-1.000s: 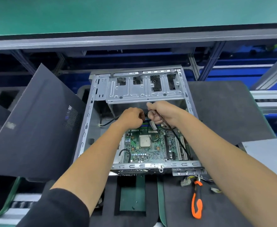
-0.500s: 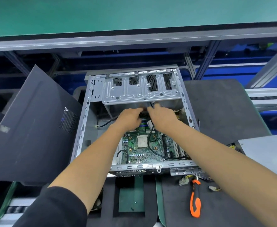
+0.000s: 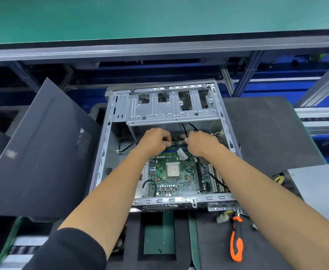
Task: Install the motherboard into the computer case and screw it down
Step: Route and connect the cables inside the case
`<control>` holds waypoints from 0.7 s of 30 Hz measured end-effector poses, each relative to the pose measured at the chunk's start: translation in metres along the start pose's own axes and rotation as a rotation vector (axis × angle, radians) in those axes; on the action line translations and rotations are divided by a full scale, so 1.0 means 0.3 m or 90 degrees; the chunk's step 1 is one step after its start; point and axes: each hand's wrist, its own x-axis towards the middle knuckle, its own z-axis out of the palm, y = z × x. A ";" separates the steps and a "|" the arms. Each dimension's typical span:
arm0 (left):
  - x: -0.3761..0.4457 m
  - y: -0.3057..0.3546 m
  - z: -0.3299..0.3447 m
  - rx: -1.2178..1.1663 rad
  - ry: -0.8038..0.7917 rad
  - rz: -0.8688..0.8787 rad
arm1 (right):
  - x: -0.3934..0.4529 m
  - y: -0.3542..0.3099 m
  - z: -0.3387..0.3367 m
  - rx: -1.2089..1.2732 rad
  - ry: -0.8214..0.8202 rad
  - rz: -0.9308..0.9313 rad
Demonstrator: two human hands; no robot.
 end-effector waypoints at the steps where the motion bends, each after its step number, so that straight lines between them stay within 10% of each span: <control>1: -0.002 -0.006 -0.005 -0.011 -0.022 -0.003 | 0.002 -0.001 0.001 -0.017 0.014 0.015; 14: -0.041 -0.009 -0.052 0.286 -0.003 -0.196 | -0.015 0.000 -0.016 -0.073 0.005 0.074; 21: -0.019 0.094 0.007 0.242 0.078 0.020 | -0.001 0.000 -0.007 -0.060 0.003 0.070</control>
